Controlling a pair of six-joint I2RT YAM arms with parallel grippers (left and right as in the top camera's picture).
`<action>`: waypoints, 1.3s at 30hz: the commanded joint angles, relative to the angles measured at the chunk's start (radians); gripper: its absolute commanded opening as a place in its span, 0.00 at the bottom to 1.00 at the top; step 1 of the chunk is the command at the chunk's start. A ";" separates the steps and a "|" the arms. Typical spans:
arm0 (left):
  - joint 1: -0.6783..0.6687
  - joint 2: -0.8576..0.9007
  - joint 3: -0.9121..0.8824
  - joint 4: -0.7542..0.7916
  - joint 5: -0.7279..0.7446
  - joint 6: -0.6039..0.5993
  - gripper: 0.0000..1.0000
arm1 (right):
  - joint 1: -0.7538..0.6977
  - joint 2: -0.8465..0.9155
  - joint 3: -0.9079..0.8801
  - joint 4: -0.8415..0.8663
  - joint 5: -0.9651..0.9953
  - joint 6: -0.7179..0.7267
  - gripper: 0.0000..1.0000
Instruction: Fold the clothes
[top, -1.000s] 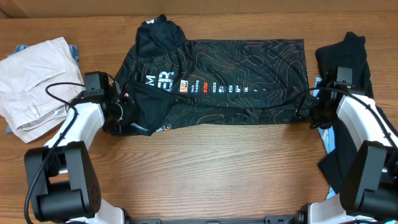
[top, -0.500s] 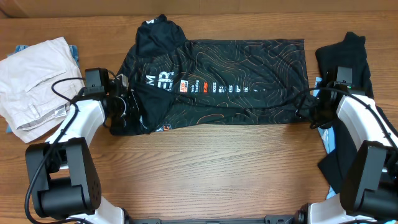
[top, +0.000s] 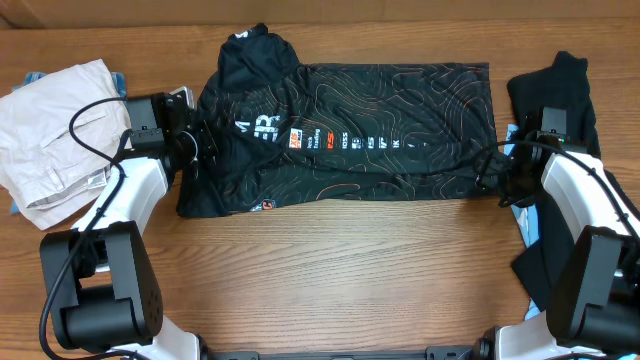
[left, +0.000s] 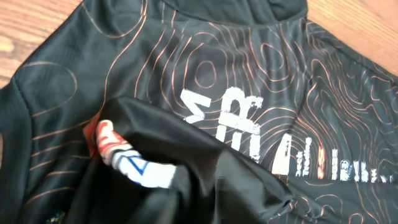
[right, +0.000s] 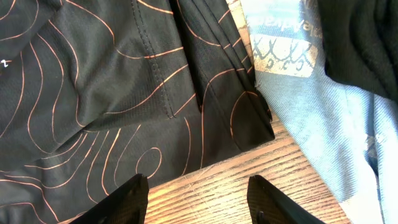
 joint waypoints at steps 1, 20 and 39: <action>-0.007 -0.021 0.014 -0.094 -0.002 -0.004 0.52 | 0.005 0.004 -0.012 0.003 0.010 -0.004 0.55; -0.007 -0.020 0.011 -0.454 -0.233 0.030 0.73 | 0.005 0.005 -0.019 0.052 0.028 -0.003 0.59; -0.035 0.105 0.011 -0.474 -0.240 0.029 0.63 | 0.005 0.108 -0.084 0.183 0.028 -0.003 0.31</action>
